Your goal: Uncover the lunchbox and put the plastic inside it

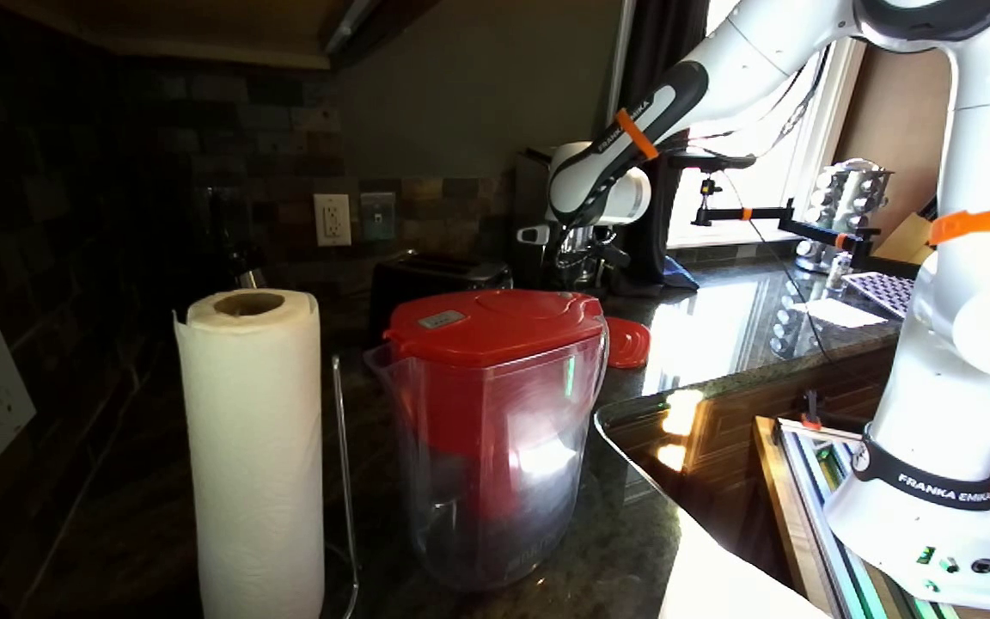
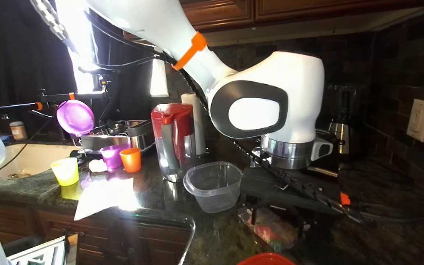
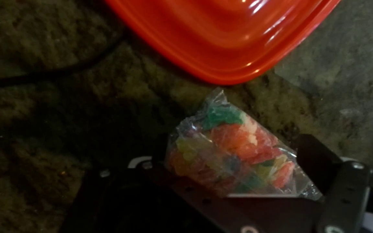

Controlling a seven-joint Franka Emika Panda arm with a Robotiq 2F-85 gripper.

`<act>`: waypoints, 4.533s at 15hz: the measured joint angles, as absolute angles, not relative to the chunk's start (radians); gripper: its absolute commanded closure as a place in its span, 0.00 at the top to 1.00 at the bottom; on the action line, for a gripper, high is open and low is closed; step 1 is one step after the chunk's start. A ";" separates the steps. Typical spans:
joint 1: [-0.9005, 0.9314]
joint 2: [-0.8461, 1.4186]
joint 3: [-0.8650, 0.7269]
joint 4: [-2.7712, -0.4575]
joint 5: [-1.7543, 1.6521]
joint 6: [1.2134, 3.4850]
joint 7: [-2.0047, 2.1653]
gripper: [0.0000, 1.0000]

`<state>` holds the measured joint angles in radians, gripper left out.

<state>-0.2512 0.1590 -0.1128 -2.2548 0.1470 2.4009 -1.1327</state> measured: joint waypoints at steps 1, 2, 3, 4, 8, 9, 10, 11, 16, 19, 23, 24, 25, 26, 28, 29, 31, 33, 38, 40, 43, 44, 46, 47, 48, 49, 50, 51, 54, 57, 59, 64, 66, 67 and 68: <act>-0.251 0.159 -0.113 -2.253 0.147 2.401 -1.133 1.00; -0.251 0.159 -0.113 -2.253 0.147 2.401 -1.133 1.00; -0.251 0.159 -0.113 -2.252 0.147 2.401 -1.133 1.00; -0.251 0.159 -0.113 -2.252 0.147 2.401 -1.133 1.00; -0.251 0.159 -0.112 -2.251 0.149 2.402 -1.163 1.00; -0.251 0.159 -0.111 -2.251 0.152 2.404 -1.181 1.00; -0.251 0.159 -0.110 -2.252 0.156 2.407 -1.202 1.00; -0.251 0.159 -0.108 -2.253 0.160 2.410 -1.222 1.00; -0.251 0.162 -0.102 -2.253 0.217 2.413 -1.326 1.00; -0.251 0.170 -0.100 -2.254 0.250 2.413 -1.370 0.96; -0.251 0.189 -0.095 -2.256 0.290 2.441 -1.418 0.81; -0.251 0.195 -0.090 -2.258 0.307 2.456 -1.433 0.76; -0.251 0.201 -0.084 -2.259 0.328 2.473 -1.451 0.64; -0.252 0.208 -0.077 -2.259 0.351 2.491 -1.470 0.64; -0.253 0.212 -0.066 -2.259 0.388 2.520 -1.503 0.88; -0.253 0.212 -0.062 -2.259 0.403 2.530 -1.518 0.90; -0.254 0.216 -0.058 -2.259 0.417 2.540 -1.536 0.78; -0.252 0.227 -0.056 -2.260 0.415 2.563 -1.538 0.58; -0.252 0.226 -0.055 -2.258 0.405 2.585 -1.538 0.33; -0.252 0.225 -0.056 -2.257 0.397 2.588 -1.538 0.20; -0.252 0.223 -0.058 -2.252 0.379 2.591 -1.536 0.01; -0.252 0.221 -0.059 -2.251 0.372 2.591 -1.534 0.00; -0.253 0.217 -0.062 -2.254 0.363 2.591 -1.533 0.00; -0.255 0.214 -0.063 -2.257 0.363 2.591 -1.533 0.01; -0.257 0.211 -0.064 -2.261 0.363 2.591 -1.533 0.01; -0.258 0.207 -0.067 -2.265 0.362 2.591 -1.533 0.01; -0.260 0.202 -0.069 -2.270 0.362 2.591 -1.533 0.01; -0.262 0.196 -0.071 -2.277 0.362 2.591 -1.533 0.01; -0.266 0.170 -0.079 -2.300 0.362 2.591 -1.534 0.01; -0.266 0.123 -0.087 -2.327 0.362 2.584 -1.534 0.01; -0.266 0.086 -0.091 -2.340 0.362 2.565 -1.534 0.01; -0.255 0.011 -0.111 -2.343 0.358 2.431 -1.533 0.01; -0.251 -0.006 -0.121 -2.342 0.348 2.381 -1.533 0.01; -0.249 -0.014 -0.125 -2.342 0.340 2.356 -1.533 0.01; -0.247 -0.023 -0.129 -2.342 0.334 2.335 -1.533 0.01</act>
